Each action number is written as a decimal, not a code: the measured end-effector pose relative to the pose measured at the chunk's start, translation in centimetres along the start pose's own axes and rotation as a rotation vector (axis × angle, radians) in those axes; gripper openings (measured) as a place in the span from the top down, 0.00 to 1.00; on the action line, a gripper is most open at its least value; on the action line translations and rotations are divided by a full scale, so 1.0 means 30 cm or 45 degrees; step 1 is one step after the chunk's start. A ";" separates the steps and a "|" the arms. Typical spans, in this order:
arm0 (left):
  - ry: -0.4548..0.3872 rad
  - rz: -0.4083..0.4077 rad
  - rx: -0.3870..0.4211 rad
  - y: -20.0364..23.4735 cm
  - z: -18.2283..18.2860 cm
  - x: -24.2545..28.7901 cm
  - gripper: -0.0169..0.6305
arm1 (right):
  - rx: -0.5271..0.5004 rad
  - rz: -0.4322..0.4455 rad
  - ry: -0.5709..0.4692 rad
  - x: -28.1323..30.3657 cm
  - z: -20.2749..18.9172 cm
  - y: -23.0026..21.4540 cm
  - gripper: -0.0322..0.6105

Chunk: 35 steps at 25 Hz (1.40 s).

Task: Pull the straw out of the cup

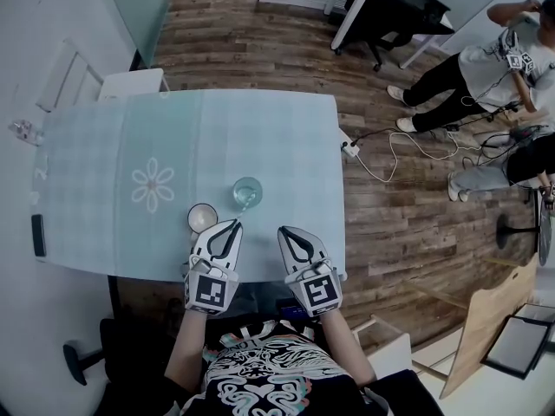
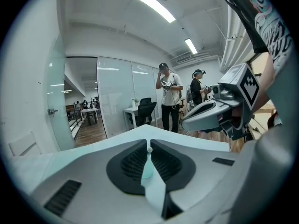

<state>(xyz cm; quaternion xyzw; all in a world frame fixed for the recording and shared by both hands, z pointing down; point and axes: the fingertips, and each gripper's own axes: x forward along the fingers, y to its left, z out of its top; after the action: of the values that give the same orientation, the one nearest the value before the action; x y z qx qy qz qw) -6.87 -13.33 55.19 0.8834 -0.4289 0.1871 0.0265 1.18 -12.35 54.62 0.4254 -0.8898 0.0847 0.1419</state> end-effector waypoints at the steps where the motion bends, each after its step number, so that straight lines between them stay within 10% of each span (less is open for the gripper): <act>1: 0.001 0.000 0.002 -0.001 -0.002 -0.002 0.93 | -0.007 0.001 -0.001 -0.001 0.001 0.002 0.92; 35: -0.126 0.029 -0.272 0.079 0.001 -0.102 0.92 | -0.043 0.039 -0.069 -0.007 0.059 0.036 0.92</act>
<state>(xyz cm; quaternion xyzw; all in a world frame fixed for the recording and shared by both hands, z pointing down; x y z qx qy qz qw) -10.41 -12.55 53.80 0.8787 -0.4573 0.0970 0.0972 0.15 -11.99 52.85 0.4113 -0.9011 0.0603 0.1234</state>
